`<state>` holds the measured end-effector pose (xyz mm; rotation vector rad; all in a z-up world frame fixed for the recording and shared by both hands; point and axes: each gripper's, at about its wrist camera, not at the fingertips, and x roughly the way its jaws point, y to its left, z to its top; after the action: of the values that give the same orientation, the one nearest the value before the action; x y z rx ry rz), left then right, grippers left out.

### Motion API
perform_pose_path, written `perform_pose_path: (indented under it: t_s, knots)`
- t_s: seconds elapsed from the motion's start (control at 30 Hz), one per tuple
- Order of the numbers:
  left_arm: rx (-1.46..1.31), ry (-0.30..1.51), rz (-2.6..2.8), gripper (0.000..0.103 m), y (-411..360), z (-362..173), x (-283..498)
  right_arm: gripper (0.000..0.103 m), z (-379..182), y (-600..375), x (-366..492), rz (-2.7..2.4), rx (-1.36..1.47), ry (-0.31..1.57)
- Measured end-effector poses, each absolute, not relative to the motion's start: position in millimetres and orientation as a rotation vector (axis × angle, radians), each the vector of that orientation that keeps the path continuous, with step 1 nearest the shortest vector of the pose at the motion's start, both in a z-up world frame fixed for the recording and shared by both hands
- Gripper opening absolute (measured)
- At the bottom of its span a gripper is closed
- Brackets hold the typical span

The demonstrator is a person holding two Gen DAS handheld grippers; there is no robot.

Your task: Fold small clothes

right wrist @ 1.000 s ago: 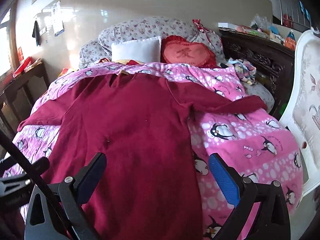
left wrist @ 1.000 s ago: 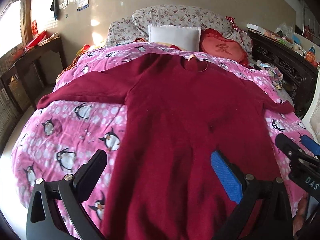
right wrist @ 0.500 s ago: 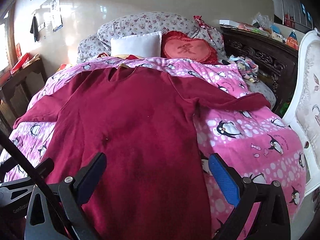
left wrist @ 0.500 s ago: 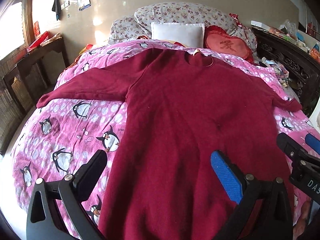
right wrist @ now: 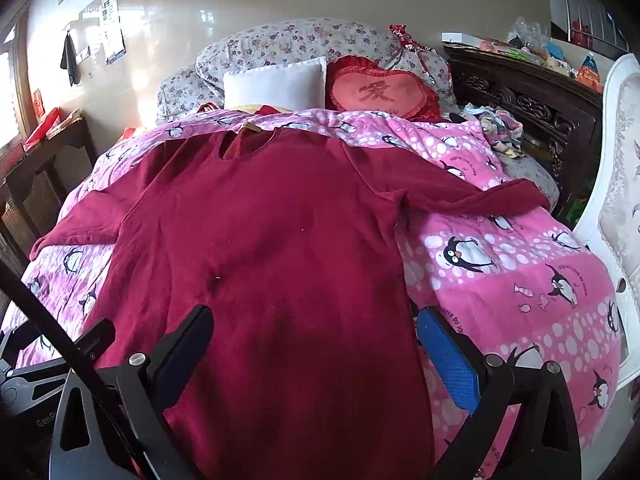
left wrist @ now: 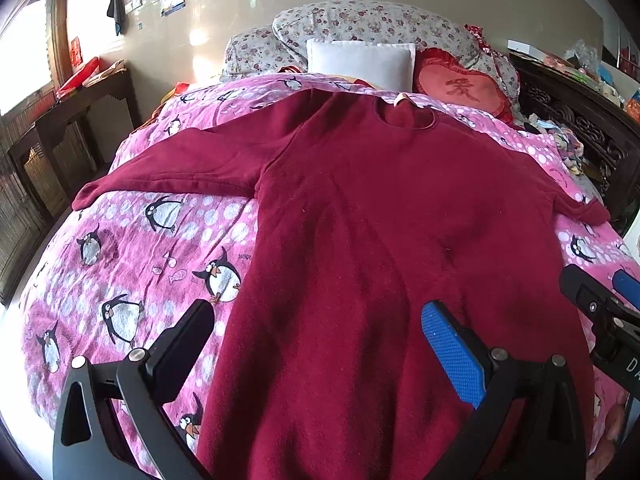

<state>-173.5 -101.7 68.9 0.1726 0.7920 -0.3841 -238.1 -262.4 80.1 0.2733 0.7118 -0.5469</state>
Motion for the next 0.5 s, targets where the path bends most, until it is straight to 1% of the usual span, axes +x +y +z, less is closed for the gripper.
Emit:
perform_pose_path:
  t_s: [0.33,0.5]
  knots:
    - [0.174,0.793,-0.387,0.103,-98.2,72.3,-164.5,0.103,87.2,-255.1,-225.1,-0.509,0.252,0.705]
    - [0.146,0.791,-0.372,0.103,-93.3,79.3,-155.7,0.103,98.8,-247.5,-214.4,-0.501,0.198,0.687]
